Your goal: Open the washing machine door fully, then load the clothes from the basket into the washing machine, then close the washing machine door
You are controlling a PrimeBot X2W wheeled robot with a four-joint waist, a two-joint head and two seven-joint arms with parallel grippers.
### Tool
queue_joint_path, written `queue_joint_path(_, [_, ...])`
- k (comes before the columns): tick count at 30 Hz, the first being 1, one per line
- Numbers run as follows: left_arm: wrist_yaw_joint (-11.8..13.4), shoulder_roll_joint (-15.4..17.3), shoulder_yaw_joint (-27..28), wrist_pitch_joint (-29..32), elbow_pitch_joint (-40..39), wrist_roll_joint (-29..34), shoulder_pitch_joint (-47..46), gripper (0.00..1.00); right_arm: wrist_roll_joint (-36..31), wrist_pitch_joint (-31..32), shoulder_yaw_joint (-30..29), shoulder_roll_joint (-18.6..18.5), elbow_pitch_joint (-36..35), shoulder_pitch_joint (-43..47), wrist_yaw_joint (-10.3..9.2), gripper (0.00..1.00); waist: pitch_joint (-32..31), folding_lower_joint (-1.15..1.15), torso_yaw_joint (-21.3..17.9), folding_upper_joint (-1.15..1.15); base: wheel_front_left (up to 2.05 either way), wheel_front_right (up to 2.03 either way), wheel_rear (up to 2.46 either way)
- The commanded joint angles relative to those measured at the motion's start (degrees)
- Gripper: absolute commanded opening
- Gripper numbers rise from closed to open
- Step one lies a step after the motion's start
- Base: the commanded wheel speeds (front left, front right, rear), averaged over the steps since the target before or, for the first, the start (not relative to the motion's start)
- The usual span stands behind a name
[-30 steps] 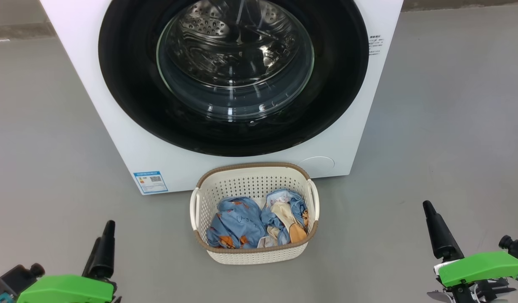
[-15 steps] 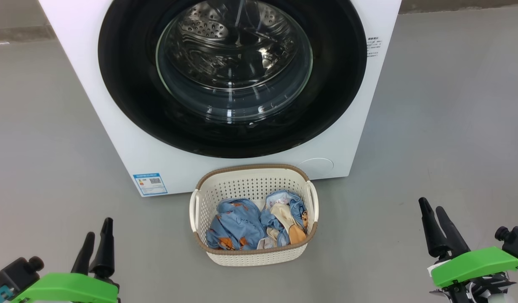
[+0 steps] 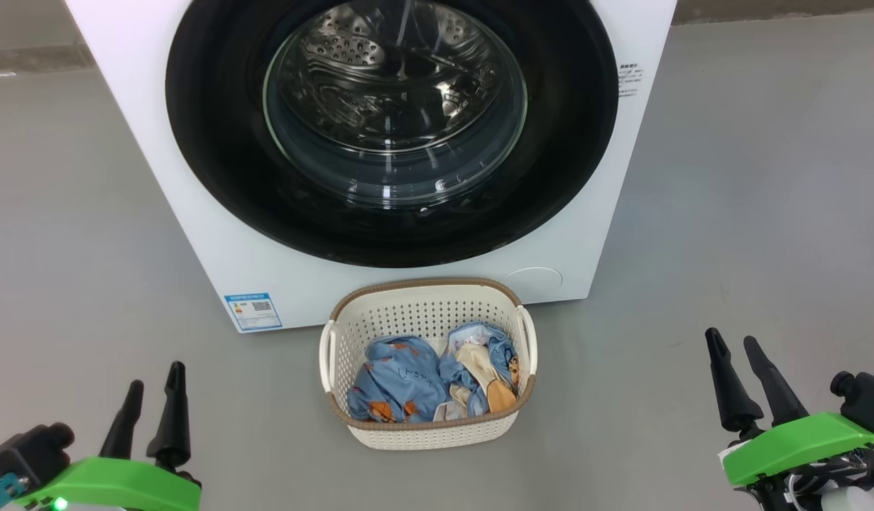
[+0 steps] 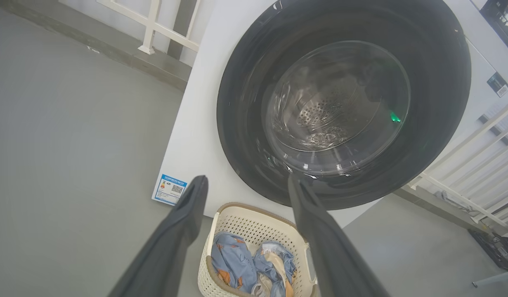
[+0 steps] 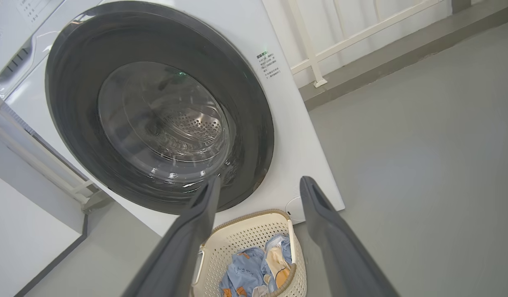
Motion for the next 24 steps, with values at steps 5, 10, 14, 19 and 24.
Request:
queue_joint_path(5, [-0.11, 2.17, 1.19, -1.58, -1.79, 5.38, -3.01, 1.0, -5.45, -1.65, 1.37, -1.62, -1.57, -3.47, 0.07, 1.0, 0.03, 0.0, -0.21, 0.0, 0.0, 0.0, 0.0])
queue_joint_path(10, [-0.12, 2.62, 1.29, -2.42, -1.82, 8.66, -3.29, 1.0, -8.91, -2.49, 1.83, -1.95, -1.59, -4.07, 0.07, 1.0, 0.13, 0.0, -0.34, 0.0, 0.0, 0.0, 0.0])
queue_joint_path(14, [-0.12, 3.01, 1.26, -2.94, -1.82, 10.7, -3.42, 1.0, -10.83, -2.99, 2.22, -2.23, -1.32, -4.4, 0.07, 1.0, 0.16, 0.0, -0.44, 0.0, 0.0, 0.0, 0.0])
queue_joint_path(19, [-0.13, 3.46, 1.15, -3.79, -1.91, 14.37, -3.62, 1.0, -14.09, -3.83, 2.5, -2.69, -1.29, -4.96, 0.08, 1.0, 0.26, 0.0, -0.51, 0.0, 0.0, 0.0, 0.0])
queue_joint_path(24, [-0.14, 3.83, 1.22, -4.64, -1.98, 17.85, -3.71, 1.0, -17.39, -4.67, 2.71, -2.96, -1.33, -5.3, 0.08, 1.0, 0.29, 0.0, -0.63, 0.0, 0.0, 0.0, 0.0])
